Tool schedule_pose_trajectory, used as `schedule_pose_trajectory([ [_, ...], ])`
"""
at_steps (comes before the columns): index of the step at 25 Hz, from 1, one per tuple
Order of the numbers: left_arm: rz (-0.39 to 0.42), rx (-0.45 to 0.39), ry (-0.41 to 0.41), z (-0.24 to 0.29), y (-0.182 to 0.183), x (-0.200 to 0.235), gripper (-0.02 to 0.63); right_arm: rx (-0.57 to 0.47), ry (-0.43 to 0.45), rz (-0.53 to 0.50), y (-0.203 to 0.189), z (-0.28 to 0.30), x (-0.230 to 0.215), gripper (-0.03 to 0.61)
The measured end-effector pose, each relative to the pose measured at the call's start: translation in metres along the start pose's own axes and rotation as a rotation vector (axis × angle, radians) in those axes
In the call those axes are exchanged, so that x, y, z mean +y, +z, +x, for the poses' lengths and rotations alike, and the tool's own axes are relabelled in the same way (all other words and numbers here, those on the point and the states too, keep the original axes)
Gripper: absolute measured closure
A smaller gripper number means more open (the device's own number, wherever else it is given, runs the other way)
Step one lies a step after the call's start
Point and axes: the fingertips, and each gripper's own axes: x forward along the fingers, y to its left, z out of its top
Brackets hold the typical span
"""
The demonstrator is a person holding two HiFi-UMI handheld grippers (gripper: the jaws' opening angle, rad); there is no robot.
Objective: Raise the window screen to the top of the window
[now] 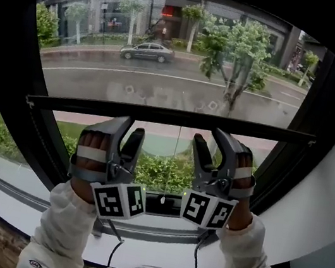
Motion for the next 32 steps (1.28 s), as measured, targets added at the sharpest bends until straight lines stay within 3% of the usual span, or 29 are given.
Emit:
schedule_pose_trajectory([
  [17,0.040,-0.007,0.095,-0.001,0.002,0.005,0.396,-0.060,-0.089,-0.023,0.003,-0.002,-0.004,0.376],
  [32,0.030,-0.035,0.217,0.006,0.011,0.054,0.397,-0.117,-0.173,-0.010,0.025,0.012,-0.044,0.380],
])
